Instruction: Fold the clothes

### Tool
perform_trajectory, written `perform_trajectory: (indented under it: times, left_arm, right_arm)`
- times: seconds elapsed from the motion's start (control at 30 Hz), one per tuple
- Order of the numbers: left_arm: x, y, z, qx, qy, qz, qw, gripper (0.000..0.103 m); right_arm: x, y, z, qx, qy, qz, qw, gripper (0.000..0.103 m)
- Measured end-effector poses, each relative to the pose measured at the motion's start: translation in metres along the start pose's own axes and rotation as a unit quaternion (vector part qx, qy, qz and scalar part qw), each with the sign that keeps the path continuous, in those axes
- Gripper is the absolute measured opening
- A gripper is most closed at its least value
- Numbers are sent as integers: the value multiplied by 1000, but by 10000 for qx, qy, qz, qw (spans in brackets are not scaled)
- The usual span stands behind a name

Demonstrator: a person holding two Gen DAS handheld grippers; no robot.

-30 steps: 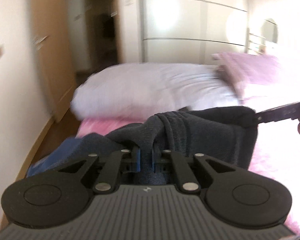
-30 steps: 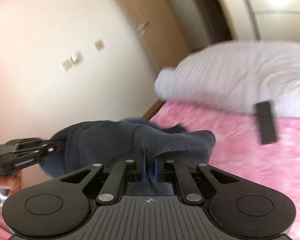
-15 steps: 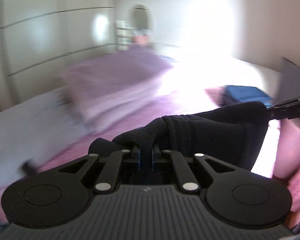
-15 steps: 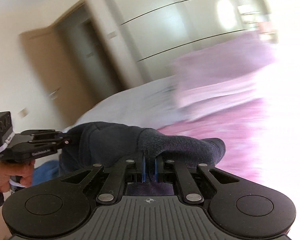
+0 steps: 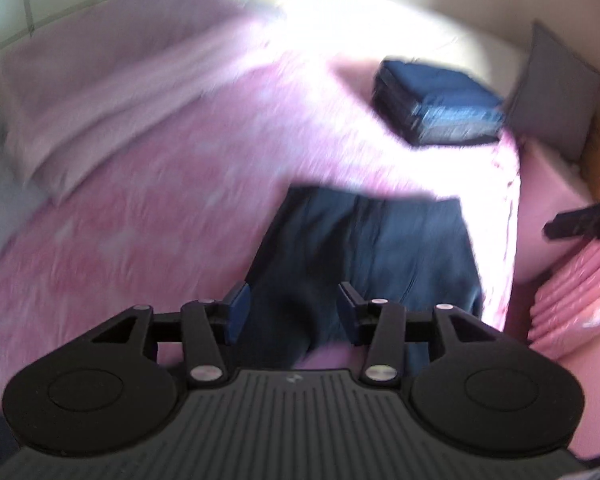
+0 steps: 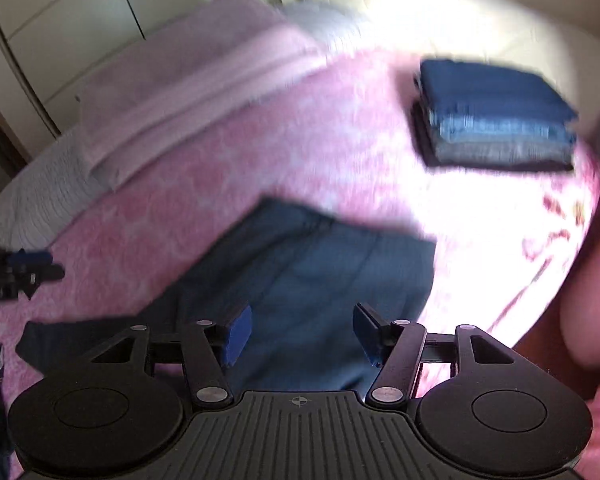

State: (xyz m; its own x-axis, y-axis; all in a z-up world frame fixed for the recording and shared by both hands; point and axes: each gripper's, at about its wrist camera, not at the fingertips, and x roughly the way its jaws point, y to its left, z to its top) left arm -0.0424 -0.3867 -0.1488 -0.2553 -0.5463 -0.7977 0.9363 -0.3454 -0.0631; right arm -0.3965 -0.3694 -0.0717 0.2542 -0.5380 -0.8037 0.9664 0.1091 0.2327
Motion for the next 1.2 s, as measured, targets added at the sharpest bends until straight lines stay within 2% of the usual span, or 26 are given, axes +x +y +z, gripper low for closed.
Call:
perform_trajectory:
  times: [0.13,0.27,0.4,0.47,0.57,0.63,0.73,0.83,0.87,0.9,0.93,0.97,1.0,1.03,1.17,1.2]
  left_arm:
    - [-2,38,-45,-229,336,147,9991,49]
    - [2,61,-61,-353,556,270,9975,50]
    - [26,75,-63,-528,680,320,9958,53]
    - [44,82,-63,-641,762,319,9945,57]
    - [80,88,-66,-716,1066,375,9910,58]
    - [104,90,-71,-692,1341,360,9879,58]
    - [131,94,-82,-501,1787,406,9818,66]
    - [146,102,-91,-454,1972,366,9786,72]
    - [149,106,-93,-550,1997,245,9780,67]
    - [151,109,-93,-637,2020,82,9773,57]
    - [151,112,-91,-706,2043,-179,9762,30]
    - [150,113,-89,-730,2059,-368,9752,17]
    - [147,111,-86,-620,2067,-365,9758,13]
    - [143,109,-82,-468,2080,-347,9764,1]
    - [119,102,-66,-188,2014,-359,9787,2]
    - [113,101,-62,-150,1979,-328,9796,2]
  right_arm:
    - [22,21,-11,-172,250,102,9995,60]
    - [48,55,-1,-781,343,313,9959,60]
    - [121,72,42,-1676,438,441,9839,60]
    - [167,72,68,-2142,525,533,9739,60]
    - [247,63,104,-2755,804,671,9556,61]
    - [302,52,125,-3012,1109,645,9449,63]
    - [361,42,150,-3218,1327,872,9334,79]
    - [409,36,167,-3168,1509,1140,9295,79]
    - [423,35,172,-3121,1589,1205,9289,79]
    - [437,33,176,-3079,1671,1265,9281,79]
    - [448,32,178,-3047,1756,1317,9268,79]
    - [458,30,179,-3023,1830,1365,9254,79]
    - [467,28,181,-3001,1874,1406,9247,79]
    - [475,27,182,-2960,1900,1447,9249,79]
    - [490,16,188,-2657,1926,1629,9305,77]
    - [488,13,189,-2635,1889,1636,9317,66]
